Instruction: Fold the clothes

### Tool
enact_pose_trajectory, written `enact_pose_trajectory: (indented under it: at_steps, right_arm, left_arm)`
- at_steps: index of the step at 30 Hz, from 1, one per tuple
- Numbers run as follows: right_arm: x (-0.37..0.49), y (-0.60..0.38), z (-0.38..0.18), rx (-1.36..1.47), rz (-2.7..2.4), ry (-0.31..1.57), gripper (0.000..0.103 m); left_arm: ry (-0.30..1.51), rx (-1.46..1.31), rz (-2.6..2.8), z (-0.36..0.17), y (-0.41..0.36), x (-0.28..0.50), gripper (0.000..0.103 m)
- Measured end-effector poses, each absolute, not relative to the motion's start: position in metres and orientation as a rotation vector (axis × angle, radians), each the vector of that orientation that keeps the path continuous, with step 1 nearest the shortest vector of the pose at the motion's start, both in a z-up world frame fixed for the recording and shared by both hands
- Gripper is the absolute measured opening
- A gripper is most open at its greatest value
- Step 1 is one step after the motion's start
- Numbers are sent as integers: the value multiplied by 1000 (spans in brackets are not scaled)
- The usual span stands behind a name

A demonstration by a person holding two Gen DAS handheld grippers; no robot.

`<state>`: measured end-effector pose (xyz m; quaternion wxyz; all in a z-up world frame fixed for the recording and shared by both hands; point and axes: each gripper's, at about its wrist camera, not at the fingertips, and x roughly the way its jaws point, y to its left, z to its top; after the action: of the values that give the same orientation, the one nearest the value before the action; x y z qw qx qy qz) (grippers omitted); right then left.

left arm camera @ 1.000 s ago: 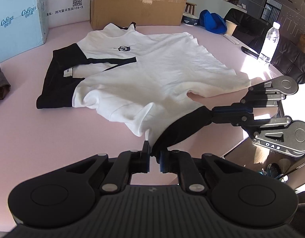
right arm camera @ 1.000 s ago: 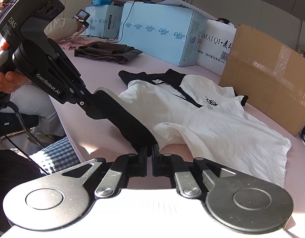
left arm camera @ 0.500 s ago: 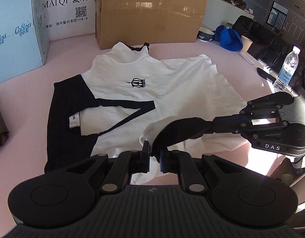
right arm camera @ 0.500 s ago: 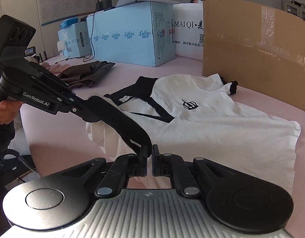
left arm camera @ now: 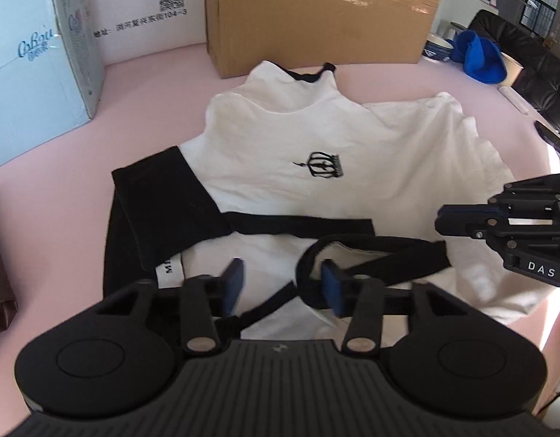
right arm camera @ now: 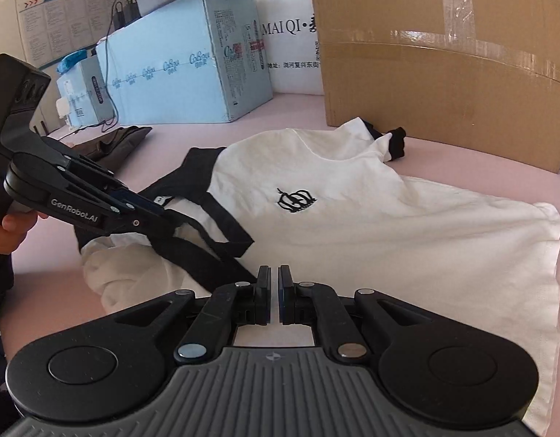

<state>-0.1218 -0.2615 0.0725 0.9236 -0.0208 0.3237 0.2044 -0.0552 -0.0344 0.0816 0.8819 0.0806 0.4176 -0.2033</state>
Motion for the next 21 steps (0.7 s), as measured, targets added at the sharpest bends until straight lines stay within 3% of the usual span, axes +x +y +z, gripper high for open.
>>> enact_pose_trajectory:
  at_steps: [5, 8, 14, 21]
  right_arm:
    - [-135, -270, 81, -32, 371, 578, 43]
    - [-163, -274, 88, -43, 437, 524, 49]
    - [-222, -259, 76, -183, 520, 447, 51]
    - [-217, -248, 52, -46, 471, 495, 46]
  left_arm:
    - [722, 173, -357, 103, -8, -70, 76]
    - [652, 269, -415, 104, 9, -101, 79]
    - [620, 425, -506, 77, 12, -154, 79]
    - [516, 474, -614, 67, -16, -181, 79]
